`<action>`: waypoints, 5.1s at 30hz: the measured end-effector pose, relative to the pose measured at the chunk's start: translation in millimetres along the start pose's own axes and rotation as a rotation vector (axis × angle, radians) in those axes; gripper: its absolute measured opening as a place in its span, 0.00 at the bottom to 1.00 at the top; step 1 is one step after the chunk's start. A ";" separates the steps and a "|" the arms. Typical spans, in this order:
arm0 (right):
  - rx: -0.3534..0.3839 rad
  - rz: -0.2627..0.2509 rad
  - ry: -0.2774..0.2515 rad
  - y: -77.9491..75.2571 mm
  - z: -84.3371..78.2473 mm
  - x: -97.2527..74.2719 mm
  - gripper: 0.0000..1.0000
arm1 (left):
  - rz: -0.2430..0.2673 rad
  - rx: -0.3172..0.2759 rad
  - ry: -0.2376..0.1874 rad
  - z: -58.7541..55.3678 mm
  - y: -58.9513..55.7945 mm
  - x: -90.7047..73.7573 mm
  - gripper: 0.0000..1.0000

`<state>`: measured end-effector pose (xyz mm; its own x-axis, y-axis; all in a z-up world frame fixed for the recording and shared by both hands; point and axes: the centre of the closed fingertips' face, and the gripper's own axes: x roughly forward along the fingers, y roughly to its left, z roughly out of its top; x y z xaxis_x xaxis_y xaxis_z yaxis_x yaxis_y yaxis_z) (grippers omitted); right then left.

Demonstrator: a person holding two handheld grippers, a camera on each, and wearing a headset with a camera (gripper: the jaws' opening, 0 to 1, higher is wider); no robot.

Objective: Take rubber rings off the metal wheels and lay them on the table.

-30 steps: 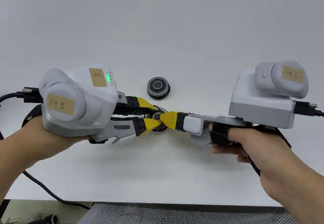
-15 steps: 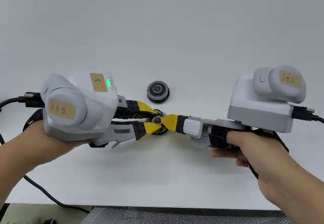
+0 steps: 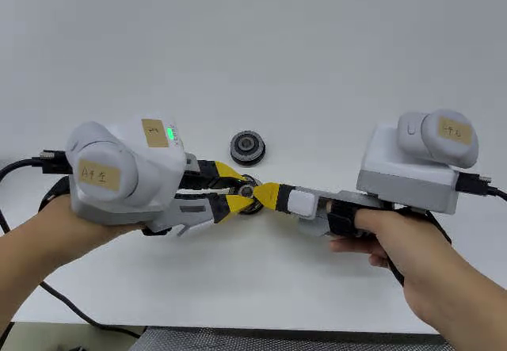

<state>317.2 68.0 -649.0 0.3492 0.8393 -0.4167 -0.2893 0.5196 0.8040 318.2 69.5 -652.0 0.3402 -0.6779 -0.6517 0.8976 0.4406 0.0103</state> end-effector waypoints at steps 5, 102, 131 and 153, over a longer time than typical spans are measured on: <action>0.017 0.006 -0.007 -0.3 1.0 -0.1 0.01 | -0.005 -0.004 -0.012 5.0 -0.3 -2.4 0.14; -0.063 0.002 -0.165 -15.4 27.6 -43.8 0.26 | 0.004 -0.006 0.042 0.7 -0.5 0.9 0.16; -0.036 0.049 -0.110 -9.2 11.8 -30.4 0.27 | -0.001 0.002 0.038 -2.4 1.4 5.6 0.14; 0.067 0.086 -0.046 -3.2 -5.8 -4.7 0.35 | -0.008 0.050 0.054 -1.7 -1.8 2.3 0.13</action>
<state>311.3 63.4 -652.0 0.3667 0.8713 -0.3261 -0.2601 0.4325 0.8633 316.9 68.2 -654.9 0.3184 -0.6481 -0.6918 0.9137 0.4043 0.0417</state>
